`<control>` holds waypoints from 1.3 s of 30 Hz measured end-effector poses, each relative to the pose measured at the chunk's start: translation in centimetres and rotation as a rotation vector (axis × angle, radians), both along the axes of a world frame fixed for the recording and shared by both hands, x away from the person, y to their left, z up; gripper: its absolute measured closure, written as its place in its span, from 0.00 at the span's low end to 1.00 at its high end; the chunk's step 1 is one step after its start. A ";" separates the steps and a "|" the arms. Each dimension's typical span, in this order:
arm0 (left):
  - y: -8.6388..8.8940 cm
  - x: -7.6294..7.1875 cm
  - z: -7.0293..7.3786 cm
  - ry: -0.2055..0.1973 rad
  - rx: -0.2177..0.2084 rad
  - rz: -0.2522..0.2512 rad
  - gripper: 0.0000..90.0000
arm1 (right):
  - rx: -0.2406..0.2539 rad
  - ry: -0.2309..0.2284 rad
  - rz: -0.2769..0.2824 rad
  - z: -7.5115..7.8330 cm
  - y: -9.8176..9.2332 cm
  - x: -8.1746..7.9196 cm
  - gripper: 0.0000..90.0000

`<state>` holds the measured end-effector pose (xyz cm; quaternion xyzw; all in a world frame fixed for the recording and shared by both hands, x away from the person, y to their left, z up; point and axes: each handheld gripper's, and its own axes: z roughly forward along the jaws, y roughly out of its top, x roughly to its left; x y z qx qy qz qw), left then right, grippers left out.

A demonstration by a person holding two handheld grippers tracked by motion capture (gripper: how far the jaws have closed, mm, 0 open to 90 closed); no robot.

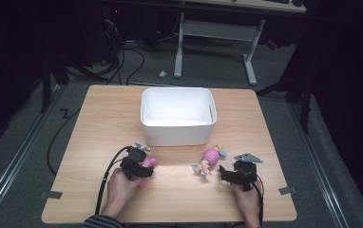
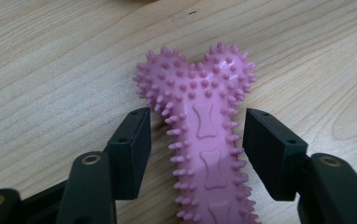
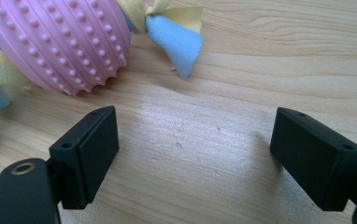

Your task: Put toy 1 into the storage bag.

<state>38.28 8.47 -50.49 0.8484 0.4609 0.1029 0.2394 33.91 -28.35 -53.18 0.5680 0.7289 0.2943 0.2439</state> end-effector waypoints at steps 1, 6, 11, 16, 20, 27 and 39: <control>0.0 0.0 0.0 -0.002 0.003 0.002 0.49 | 0.000 0.000 0.000 0.0 0.0 0.0 0.17; -0.1 -0.1 -0.1 -0.002 0.017 -0.003 0.53 | 0.001 0.001 0.000 0.0 0.0 0.0 0.17; -0.2 -0.1 -0.1 -0.005 0.029 -0.010 0.55 | 0.000 0.000 0.000 0.0 0.0 0.0 0.17; -0.3 -0.2 0.0 -0.007 0.029 -0.016 0.57 | 0.000 0.000 0.000 0.0 0.0 0.0 0.17; -0.4 -0.3 0.0 -0.006 0.029 -0.023 0.58 | 0.000 0.000 0.000 0.0 0.0 0.0 0.17; -0.6 -0.6 0.2 -0.007 0.026 -0.044 0.63 | 0.002 0.001 -0.001 0.0 0.0 0.0 0.17; -0.4 -1.1 1.0 -0.020 0.018 -0.066 0.65 | 0.000 0.000 0.000 0.0 0.0 0.0 0.17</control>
